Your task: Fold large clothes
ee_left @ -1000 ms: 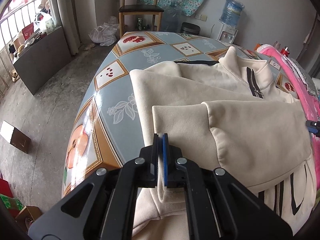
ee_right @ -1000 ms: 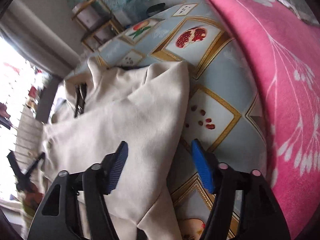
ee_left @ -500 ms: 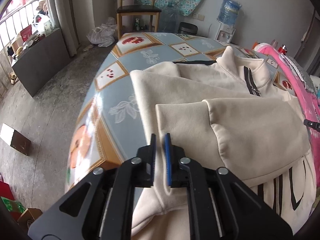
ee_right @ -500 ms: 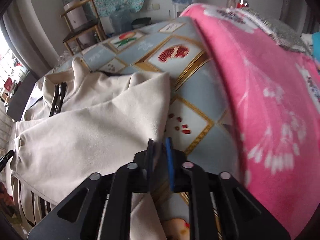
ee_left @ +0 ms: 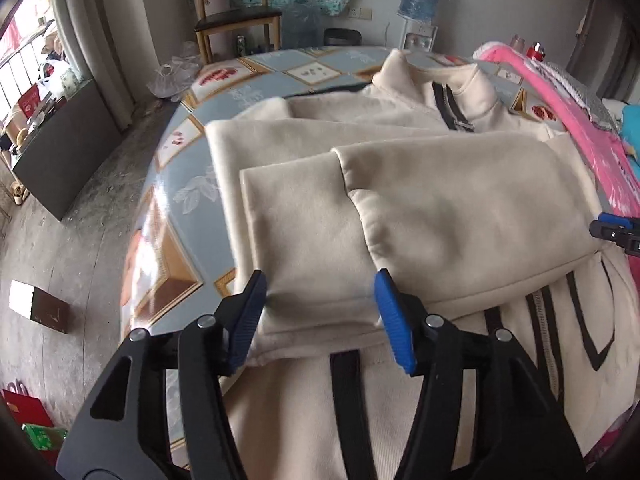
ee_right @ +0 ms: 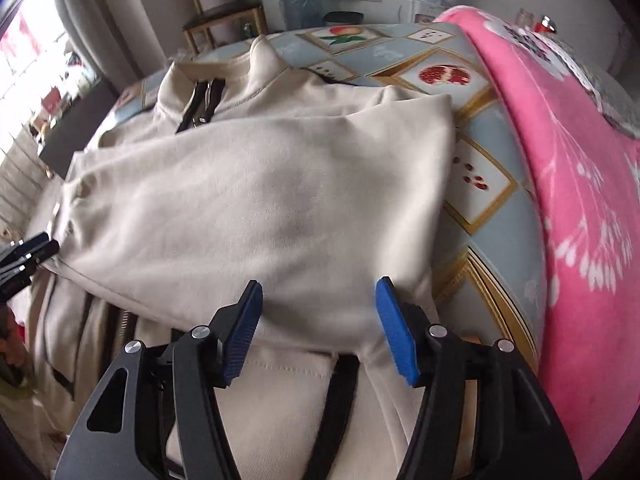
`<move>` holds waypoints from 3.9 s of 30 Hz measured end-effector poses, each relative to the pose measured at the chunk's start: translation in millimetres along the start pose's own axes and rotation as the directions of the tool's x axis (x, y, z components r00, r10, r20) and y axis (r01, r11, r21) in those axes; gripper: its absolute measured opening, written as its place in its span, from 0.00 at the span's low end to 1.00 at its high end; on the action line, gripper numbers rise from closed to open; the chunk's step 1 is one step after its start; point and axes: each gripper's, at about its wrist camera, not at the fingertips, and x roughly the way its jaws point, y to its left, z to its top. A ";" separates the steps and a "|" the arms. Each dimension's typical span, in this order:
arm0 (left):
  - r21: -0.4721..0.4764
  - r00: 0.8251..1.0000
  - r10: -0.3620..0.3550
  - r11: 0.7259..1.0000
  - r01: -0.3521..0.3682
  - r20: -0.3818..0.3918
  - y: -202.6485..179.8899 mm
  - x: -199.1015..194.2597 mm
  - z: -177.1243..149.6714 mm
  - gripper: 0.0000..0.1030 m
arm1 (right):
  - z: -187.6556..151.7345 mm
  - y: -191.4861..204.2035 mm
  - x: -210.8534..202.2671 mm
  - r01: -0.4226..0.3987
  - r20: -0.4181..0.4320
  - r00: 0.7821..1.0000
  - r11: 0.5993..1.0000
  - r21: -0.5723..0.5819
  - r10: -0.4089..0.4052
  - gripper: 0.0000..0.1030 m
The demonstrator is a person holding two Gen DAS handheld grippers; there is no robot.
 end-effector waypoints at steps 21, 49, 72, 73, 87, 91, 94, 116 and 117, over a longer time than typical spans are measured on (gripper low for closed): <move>-0.086 0.996 0.080 0.993 -0.076 0.044 20.6 -104.0 -175.1 0.79 | -184.4 31.3 -67.6 0.108 0.018 0.994 0.994 -0.015 -0.108 0.90; -0.308 0.938 -0.347 0.893 0.328 -0.005 60.4 -96.8 -231.3 0.50 | -192.4 36.0 -56.8 0.159 0.096 0.982 0.987 0.018 -0.160 0.95; -0.204 0.886 -0.459 0.875 0.438 -0.065 42.9 -122.6 -236.4 0.25 | -194.4 36.9 -57.2 0.155 0.120 0.981 0.988 0.001 -0.154 0.95; -0.191 0.886 -0.461 0.876 0.444 -0.057 41.7 -126.2 -235.3 0.25 | -194.6 37.0 -57.3 0.155 0.122 0.981 0.988 0.000 -0.153 0.95; -0.360 0.895 -0.442 0.846 0.393 -0.063 57.4 -93.3 -227.7 0.28 | -197.3 35.7 -61.7 0.127 0.134 0.983 0.992 -0.019 -0.123 0.95; -0.368 0.905 -0.421 0.853 0.371 -0.065 58.3 -91.0 -229.6 0.23 | -204.9 29.0 -82.0 0.067 0.139 0.988 0.998 -0.008 -0.065 0.94; -0.293 0.929 -0.366 0.895 0.337 -0.051 51.5 -103.7 -228.4 0.11 | -218.5 12.7 -103.6 0.042 0.148 0.988 0.998 0.037 -0.047 0.94; -0.195 0.954 -0.301 0.934 0.298 0.016 41.5 -135.9 -220.2 0.06 | -266.4 -44.2 -116.8 -0.022 0.100 0.995 0.978 0.207 0.001 0.40; -0.192 0.954 -0.301 0.935 0.299 0.018 40.9 -136.0 -220.4 0.06 | -269.1 -43.0 -117.1 -0.036 0.095 0.995 0.978 0.205 0.016 0.33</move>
